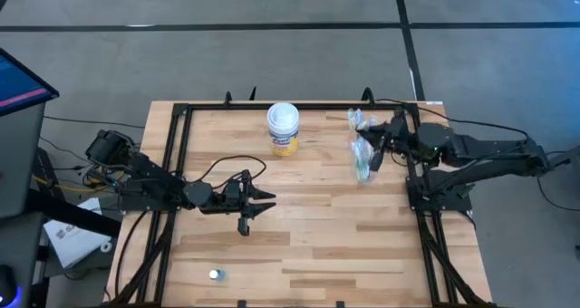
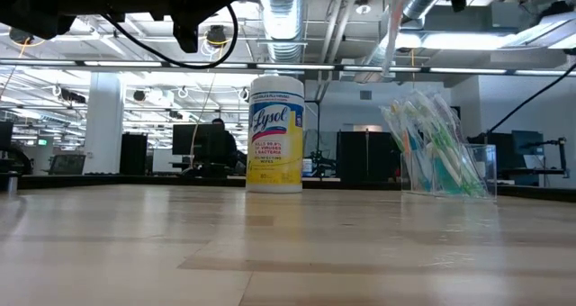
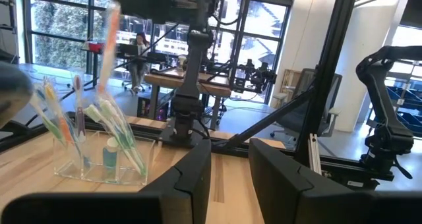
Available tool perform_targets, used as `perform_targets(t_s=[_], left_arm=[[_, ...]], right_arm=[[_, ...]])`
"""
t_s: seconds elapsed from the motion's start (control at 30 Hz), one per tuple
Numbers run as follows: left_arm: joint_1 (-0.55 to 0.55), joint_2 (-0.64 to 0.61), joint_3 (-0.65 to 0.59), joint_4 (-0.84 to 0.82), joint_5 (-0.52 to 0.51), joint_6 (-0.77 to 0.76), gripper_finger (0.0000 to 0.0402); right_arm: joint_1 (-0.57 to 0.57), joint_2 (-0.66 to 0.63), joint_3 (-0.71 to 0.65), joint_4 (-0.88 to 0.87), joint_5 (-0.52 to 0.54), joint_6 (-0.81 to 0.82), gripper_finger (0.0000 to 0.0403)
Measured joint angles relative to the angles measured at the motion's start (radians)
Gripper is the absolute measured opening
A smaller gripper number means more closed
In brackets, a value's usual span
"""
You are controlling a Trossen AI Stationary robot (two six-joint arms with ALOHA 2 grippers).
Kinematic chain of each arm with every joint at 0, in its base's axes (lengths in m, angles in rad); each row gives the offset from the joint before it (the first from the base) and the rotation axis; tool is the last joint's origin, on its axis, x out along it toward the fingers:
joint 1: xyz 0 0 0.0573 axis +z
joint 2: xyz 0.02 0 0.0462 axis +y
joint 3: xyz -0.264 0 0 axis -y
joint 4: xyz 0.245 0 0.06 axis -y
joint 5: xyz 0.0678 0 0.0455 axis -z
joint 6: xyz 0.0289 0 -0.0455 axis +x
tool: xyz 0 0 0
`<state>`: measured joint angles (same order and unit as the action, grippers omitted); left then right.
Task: Pick & Place toothbrushing station
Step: Put the orange toothbrush into the transparent organizer
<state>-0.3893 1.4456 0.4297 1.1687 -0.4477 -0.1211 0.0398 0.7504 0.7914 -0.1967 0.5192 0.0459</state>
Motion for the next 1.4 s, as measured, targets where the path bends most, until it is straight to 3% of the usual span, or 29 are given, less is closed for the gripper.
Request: perform_targets(t_s=[0.23, 0.63, 1.4], left_arm=[[0.0, 0.0, 0.0, 0.0, 0.0, 0.0, 0.0095], [0.0, 0.0, 0.0, 0.0, 0.0, 0.0, 0.0095], [0.0, 0.0, 0.0, -0.001, 0.0, 0.0, 0.0095]], right_arm=[[-0.096, -0.036, -0.004, -0.085, 0.006, 0.035, 0.0], [-0.2, -0.181, -0.105, -0.054, 0.006, 0.04, 0.0], [-0.362, -0.155, -0.115, -0.15, -0.003, 0.041, 0.0]])
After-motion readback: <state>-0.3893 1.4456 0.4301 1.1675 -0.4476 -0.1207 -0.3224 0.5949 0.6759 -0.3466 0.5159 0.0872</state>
